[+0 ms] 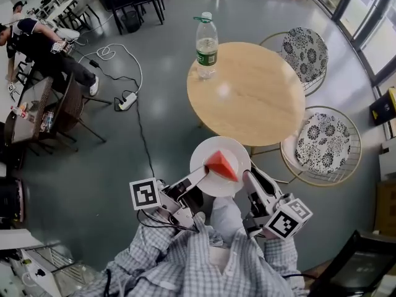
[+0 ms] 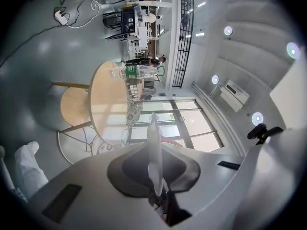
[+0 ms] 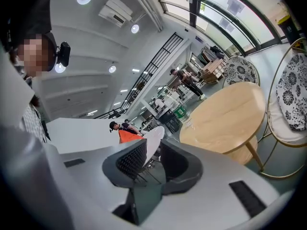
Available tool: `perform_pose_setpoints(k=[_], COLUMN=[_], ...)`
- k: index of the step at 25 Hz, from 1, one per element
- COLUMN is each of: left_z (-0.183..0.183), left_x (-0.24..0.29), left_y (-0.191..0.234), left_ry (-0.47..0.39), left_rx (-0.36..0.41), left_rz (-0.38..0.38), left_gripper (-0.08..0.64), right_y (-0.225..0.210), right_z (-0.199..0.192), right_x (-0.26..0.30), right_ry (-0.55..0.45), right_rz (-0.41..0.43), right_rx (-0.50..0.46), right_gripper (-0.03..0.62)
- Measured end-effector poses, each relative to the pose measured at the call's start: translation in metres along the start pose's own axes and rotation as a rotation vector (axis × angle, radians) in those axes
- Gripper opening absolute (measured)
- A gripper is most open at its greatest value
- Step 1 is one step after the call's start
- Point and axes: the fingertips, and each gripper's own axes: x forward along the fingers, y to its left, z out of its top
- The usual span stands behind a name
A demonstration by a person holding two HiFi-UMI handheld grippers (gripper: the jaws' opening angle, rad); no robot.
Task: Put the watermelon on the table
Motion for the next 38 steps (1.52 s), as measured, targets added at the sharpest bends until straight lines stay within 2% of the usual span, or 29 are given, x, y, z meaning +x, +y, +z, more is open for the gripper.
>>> perform_pose_setpoints(k=[8,16,27,31,38], left_z=[0.014,0.021,0.039,0.055,0.086], left_x=[0.051,0.081,0.086,0.085,0.087], left_y=[0.004,0.013,0.027,0.035,0.054], left_ry=[-0.053,-0.103,-0.149,-0.145,-0.129], left_rx=[-0.005,-0.006,0.019,0.030,0.006], left_rz=[0.004,0.035,0.077,0.089,0.113], left_gripper=[0.037,0.037,0.037,0.037,0.037], right_y=[-0.037,-0.066,-0.084,-0.089,-0.103], right_z=[0.043,0.063,0.060,0.055,0.047], right_x=[0.016,0.027,0.051,0.069,0.102], right_ry=[0.040,0.097,0.168,0.185,0.226], right_rz=[0.037,0.058,0.075,0.072,0.030], right_rx=[-0.016,-0.015,-0.004,-0.007,-0.007], right_gripper=[0.095,0.095,0.095,0.095,0.095])
